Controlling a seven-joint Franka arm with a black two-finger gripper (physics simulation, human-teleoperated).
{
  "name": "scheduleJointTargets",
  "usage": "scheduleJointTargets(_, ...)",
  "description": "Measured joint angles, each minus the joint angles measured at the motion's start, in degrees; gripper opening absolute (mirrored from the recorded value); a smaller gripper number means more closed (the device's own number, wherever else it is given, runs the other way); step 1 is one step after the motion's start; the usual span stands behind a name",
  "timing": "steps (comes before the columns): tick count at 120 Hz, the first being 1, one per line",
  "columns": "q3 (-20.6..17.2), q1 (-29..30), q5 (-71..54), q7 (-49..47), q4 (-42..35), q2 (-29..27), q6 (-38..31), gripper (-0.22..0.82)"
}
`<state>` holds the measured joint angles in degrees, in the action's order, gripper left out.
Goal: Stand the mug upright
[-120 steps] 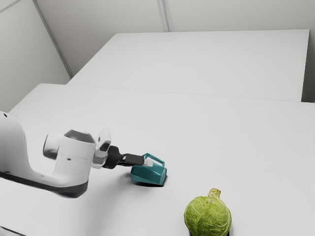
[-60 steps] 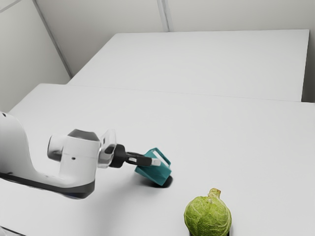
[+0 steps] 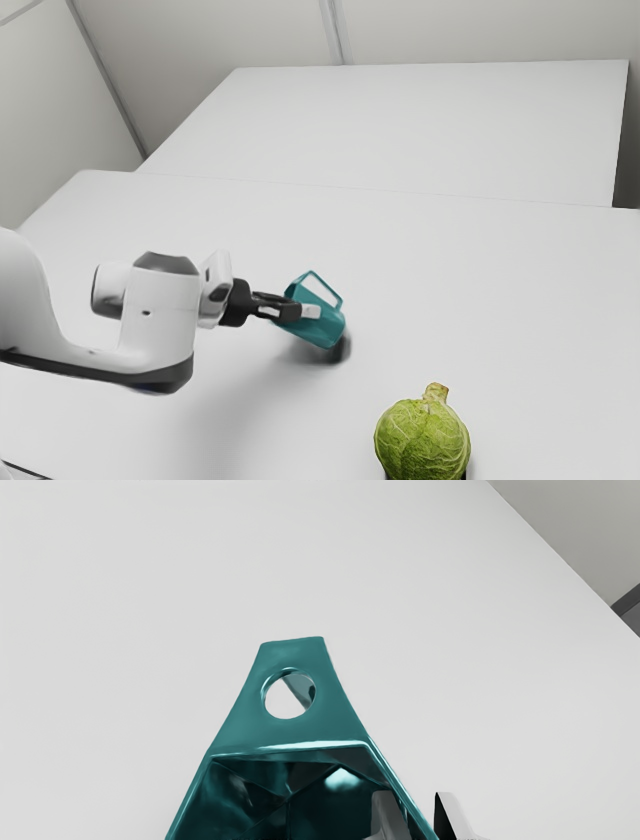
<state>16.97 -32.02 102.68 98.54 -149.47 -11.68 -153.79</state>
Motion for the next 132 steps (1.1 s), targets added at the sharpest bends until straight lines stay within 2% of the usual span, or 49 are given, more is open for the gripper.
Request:
scheduleJointTargets(19,0.63,-0.01,-3.91,0.13,2.61,0.40,-1.69,-0.17)
scheduleJointTargets(38,1.69,0.22,-25.78,-5.31,5.68,1.66,-0.34,-0.18)
scheduleJointTargets(56,1.83,3.21,-55.16,-18.68,6.74,-0.88,6.93,-0.17)
scheduleJointTargets(81,1.77,9.72,-82.84,-39.73,6.45,-6.32,18.07,-0.17)
scheduleJointTargets(104,1.75,12.45,-96.36,-57.43,6.50,-6.59,24.46,-0.17)
scheduleJointTargets(132,1.66,12.46,-102.82,-73.83,8.24,-1.38,24.53,-0.17)
